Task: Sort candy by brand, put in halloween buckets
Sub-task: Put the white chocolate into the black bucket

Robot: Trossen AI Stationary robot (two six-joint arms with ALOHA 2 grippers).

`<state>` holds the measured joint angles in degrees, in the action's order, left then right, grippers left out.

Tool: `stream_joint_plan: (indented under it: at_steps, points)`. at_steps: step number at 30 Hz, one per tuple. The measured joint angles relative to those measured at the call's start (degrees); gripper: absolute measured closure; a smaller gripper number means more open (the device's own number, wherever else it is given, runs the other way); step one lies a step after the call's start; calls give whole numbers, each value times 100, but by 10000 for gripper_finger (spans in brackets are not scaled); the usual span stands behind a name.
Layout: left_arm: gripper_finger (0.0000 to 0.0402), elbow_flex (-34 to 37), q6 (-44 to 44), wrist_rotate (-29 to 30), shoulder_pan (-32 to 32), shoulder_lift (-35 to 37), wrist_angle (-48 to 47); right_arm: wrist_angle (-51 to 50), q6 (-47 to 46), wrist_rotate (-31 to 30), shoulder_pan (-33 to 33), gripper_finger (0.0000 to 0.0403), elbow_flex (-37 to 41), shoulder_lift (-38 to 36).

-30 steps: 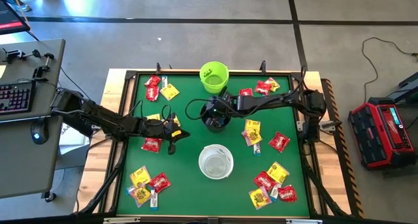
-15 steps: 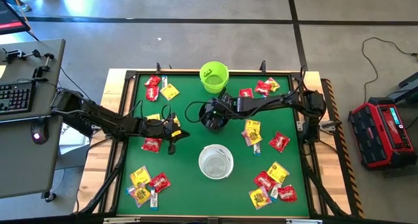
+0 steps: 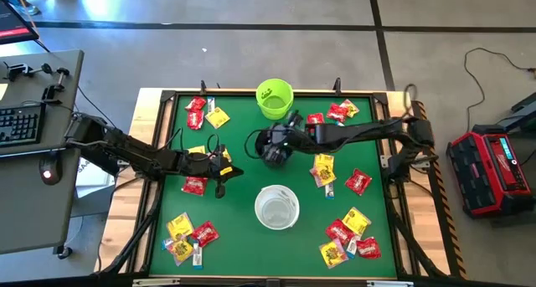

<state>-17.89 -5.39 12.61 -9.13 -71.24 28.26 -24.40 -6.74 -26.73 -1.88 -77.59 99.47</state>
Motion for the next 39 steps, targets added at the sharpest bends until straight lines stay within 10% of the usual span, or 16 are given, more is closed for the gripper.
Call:
stream_joint_plan:
  at_steps: [12, 27, 39]
  points:
    - [385, 0, 2, 4, 2, 0, -2, -2651, -888, -697, -10, 400, 223, -1528]
    - [385, 0, 2, 21, 11, 0, 4, -1600, -2229, -673, -1154, 396, 3271, -2840]
    - [385, 0, 1, 21, 11, 0, 4, -1439, -2163, 435, -2515, 258, 4060, -2825]
